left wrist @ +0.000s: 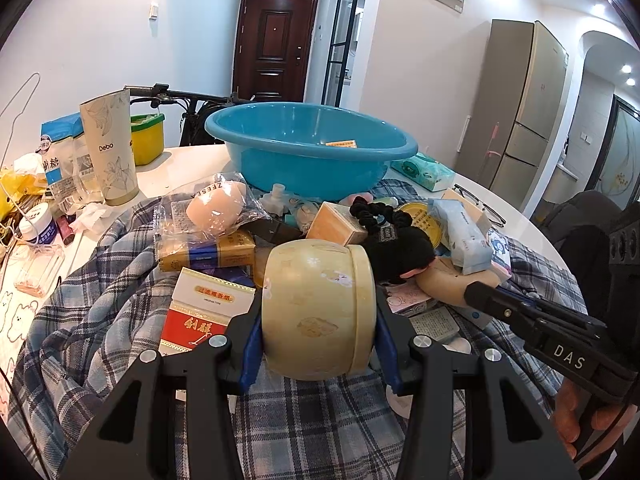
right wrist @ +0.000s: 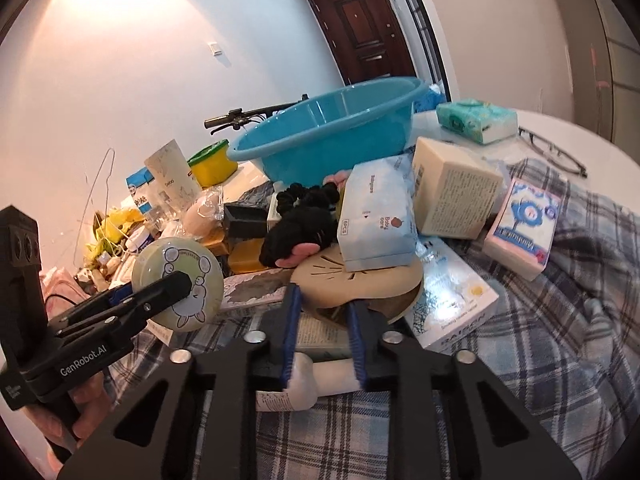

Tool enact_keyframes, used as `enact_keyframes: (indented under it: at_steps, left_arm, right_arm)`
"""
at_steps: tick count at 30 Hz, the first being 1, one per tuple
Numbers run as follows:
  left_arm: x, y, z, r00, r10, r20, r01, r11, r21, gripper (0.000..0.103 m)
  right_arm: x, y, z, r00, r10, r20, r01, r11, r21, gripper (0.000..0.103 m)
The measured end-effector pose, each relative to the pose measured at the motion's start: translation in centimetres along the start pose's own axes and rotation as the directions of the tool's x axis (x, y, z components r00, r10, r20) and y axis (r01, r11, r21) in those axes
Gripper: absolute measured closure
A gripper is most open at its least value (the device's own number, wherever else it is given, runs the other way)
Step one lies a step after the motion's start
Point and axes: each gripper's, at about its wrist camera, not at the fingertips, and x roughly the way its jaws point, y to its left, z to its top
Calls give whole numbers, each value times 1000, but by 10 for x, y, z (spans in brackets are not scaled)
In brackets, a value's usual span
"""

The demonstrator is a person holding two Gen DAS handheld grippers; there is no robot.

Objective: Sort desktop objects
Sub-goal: 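Close the right gripper on the beige slotted round disc while the left gripper holds the jar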

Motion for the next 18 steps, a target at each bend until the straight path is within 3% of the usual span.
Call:
enact_keyframes:
  at_steps: [5, 8, 12, 18]
  left_arm:
    - [-1, 0, 0, 1000, -1, 2, 1, 1000, 3, 53]
    - [-1, -1, 1, 1000, -2, 1, 2, 1000, 4, 53]
    - [-2, -1, 1, 1000, -1, 3, 1, 1000, 6, 53]
    - [-3, -3, 2, 1000, -2, 2, 2, 1000, 11, 53]
  right_arm:
    - [-8, 9, 1, 999, -13, 32, 15, 999, -44, 100]
    - [-11, 6, 4, 999, -5, 40, 6, 1000, -29, 100]
    - [-3, -12, 5, 998, 61, -12, -60, 995, 76, 100]
    - [8, -22, 1, 996, 71, -48, -64, 989, 136, 95]
